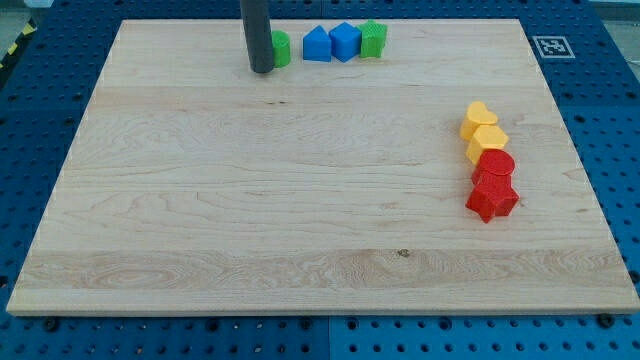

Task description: Move the green circle closer to blue triangle

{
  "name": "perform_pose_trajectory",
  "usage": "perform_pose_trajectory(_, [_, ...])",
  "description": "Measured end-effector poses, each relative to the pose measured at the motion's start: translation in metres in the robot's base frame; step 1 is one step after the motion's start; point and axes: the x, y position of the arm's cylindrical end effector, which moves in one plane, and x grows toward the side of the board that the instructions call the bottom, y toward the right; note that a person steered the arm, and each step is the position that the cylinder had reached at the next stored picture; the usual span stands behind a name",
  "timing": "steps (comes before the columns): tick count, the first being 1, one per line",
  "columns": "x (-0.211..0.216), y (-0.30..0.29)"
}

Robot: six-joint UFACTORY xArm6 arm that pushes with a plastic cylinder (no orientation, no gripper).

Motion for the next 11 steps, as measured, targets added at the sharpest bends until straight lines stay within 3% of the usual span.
perform_pose_trajectory(4, [-0.001,-0.069])
perform_pose_trajectory(11, [-0.012,0.008])
